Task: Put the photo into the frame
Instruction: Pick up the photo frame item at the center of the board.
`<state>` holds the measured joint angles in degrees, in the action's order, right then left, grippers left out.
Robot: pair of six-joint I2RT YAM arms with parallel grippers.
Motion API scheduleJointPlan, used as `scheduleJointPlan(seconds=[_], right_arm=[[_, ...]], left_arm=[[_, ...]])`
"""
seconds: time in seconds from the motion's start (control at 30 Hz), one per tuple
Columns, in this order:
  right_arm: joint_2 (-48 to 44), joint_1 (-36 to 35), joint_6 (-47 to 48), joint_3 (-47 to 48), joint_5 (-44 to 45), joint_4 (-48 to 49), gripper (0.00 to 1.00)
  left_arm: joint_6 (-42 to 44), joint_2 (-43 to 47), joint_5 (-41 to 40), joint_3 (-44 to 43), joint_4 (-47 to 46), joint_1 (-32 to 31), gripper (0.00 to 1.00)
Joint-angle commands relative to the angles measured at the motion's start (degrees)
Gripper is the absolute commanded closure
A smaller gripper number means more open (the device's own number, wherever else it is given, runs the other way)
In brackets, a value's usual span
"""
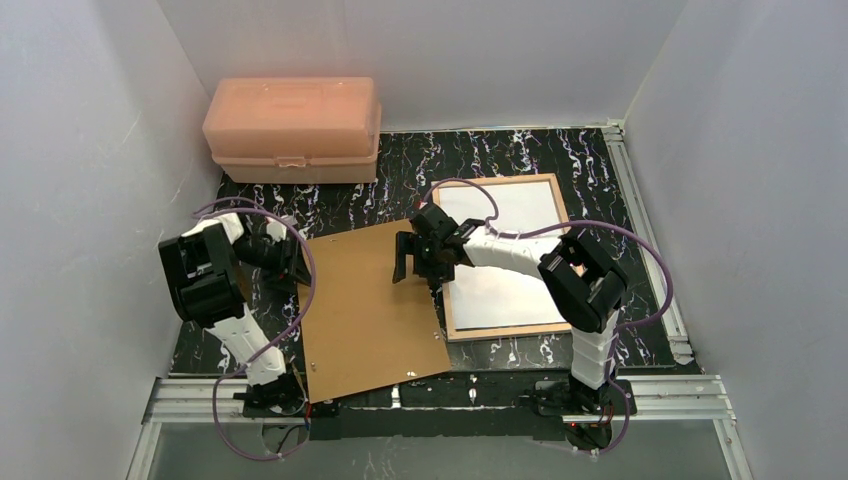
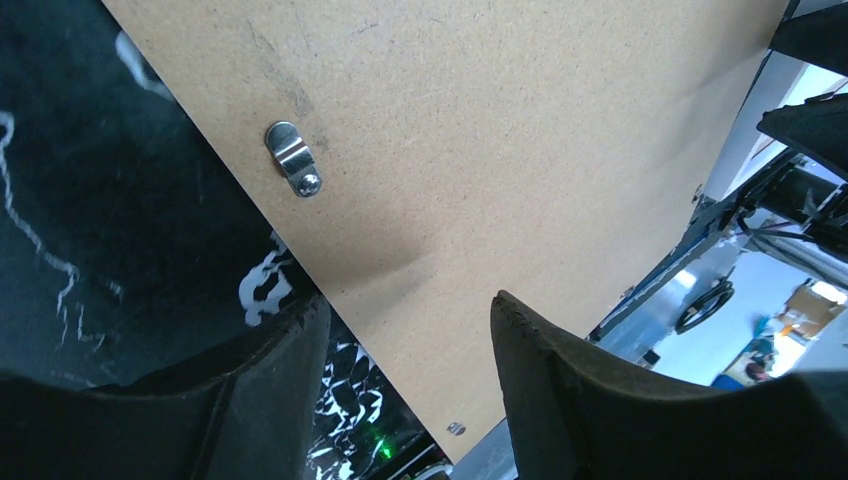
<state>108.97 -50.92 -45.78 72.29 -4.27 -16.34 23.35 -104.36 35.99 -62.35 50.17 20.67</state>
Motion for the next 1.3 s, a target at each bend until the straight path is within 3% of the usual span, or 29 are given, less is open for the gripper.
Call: scheduleJointPlan(seconds=[0.0, 0.6, 0.87, 1.27], right_arm=[[-2.26, -1.18, -3.95, 3.84, -6.79, 3.45, 0.02], [-7.75, -0.91, -7.35, 2.24, -9.29, 8.48, 0.03], [-9.40, -0.09, -7.62, 2.53, -7.43, 6.97, 0.04], [-18.87, 6.33, -10.25, -8.39, -3.35, 7.51, 0.05]], left_arm=[[-1.21, -1.65, 8.61, -1.63, -3.51, -4.61, 0.43], [-4.09, -4.52, 7.06, -4.31, -6.72, -6.81, 0.47], [-7.42, -4.69, 8.04, -5.13, -8.96, -12.65, 0.48], [-12.04, -7.38, 8.58, -8.99, -11.38, -23.02, 0.50]])
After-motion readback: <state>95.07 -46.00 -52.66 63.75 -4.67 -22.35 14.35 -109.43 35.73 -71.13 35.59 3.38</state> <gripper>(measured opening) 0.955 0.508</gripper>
